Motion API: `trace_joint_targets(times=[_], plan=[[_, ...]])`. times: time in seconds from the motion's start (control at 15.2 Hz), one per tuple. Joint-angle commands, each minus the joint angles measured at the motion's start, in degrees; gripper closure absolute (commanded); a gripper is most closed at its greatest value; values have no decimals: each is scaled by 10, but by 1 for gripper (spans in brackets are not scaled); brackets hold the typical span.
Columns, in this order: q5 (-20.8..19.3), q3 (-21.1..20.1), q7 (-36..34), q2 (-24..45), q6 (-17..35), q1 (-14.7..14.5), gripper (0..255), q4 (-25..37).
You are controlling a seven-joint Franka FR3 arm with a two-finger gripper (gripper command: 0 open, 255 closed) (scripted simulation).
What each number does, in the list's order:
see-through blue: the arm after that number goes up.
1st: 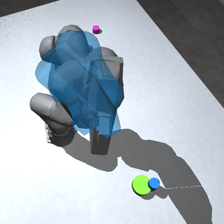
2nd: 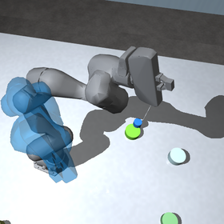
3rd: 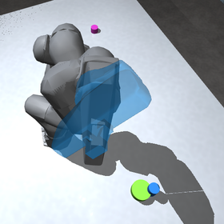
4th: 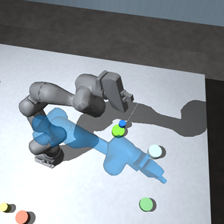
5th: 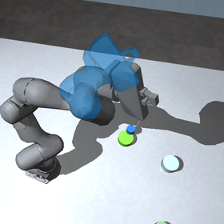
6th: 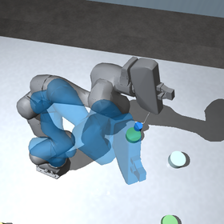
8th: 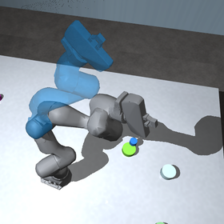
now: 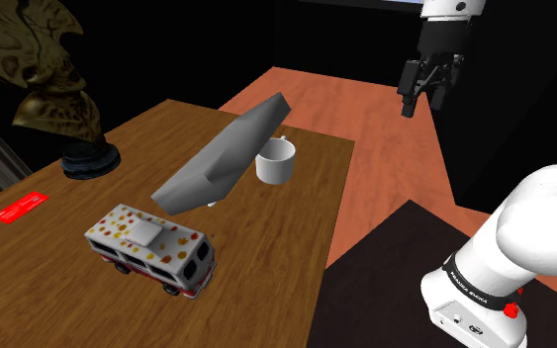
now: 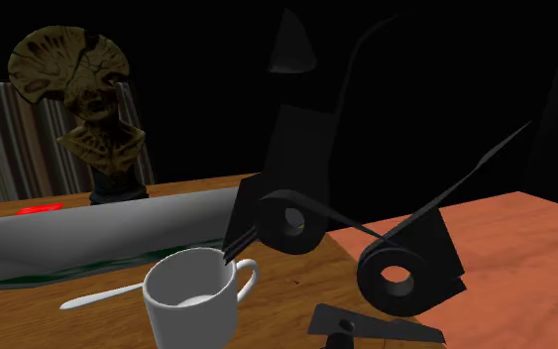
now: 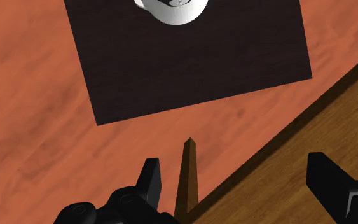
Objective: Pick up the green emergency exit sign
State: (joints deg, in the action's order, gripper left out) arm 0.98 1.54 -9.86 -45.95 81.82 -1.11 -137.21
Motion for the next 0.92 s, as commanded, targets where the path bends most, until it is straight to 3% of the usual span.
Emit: trace_joint_targets(times=[0.0, 0.86], plan=[[0, 0, 0, 0, 0, 0, 0, 0], [252, -64, -184, 64, 253, -22, 0, -78]])
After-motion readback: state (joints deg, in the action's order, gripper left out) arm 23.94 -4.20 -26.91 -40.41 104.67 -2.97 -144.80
